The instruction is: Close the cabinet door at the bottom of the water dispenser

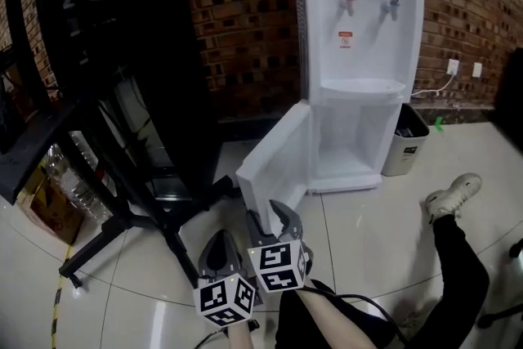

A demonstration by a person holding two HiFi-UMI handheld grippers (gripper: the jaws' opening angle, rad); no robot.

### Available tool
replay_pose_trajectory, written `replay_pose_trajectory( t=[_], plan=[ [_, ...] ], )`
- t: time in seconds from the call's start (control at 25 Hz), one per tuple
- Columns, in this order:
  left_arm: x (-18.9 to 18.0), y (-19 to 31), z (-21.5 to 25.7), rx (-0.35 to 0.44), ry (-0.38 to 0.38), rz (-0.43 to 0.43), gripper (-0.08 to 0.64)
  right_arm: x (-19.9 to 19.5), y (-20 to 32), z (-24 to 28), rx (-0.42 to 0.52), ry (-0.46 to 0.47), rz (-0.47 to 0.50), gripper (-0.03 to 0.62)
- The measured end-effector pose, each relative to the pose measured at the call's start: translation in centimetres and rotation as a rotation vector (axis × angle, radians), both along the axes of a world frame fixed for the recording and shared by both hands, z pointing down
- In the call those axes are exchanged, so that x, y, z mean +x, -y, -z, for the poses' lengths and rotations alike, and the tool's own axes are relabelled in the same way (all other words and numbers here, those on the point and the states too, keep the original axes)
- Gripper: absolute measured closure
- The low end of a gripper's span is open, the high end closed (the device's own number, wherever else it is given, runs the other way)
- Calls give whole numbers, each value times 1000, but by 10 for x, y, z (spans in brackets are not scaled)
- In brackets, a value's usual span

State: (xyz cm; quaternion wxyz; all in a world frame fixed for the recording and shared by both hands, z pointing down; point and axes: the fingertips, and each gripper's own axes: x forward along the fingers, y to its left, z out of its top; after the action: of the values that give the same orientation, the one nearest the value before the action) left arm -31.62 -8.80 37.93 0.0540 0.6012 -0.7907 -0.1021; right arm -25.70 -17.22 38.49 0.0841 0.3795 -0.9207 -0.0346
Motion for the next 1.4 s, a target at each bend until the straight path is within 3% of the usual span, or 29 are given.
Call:
replay_pose_trajectory(
  t=[0.68, 0.84, 1.12, 1.24, 1.4],
  plan=[
    [96, 13, 24, 36, 23, -143, 545, 118, -14, 0, 5, -20, -153, 426],
    [118, 20, 24, 26, 38, -182, 545, 147, -12, -1, -4, 7, -228, 472],
    [142, 31, 25, 25, 39, -223, 545, 193, 3, -2, -12, 18, -320, 481],
    [156, 39, 26, 19, 55, -250, 545, 216, 16, -2, -4, 20, -409, 589],
    [167, 48, 24, 11, 71, -272, 545, 246, 35, -3, -1, 28, -471, 589]
  ],
)
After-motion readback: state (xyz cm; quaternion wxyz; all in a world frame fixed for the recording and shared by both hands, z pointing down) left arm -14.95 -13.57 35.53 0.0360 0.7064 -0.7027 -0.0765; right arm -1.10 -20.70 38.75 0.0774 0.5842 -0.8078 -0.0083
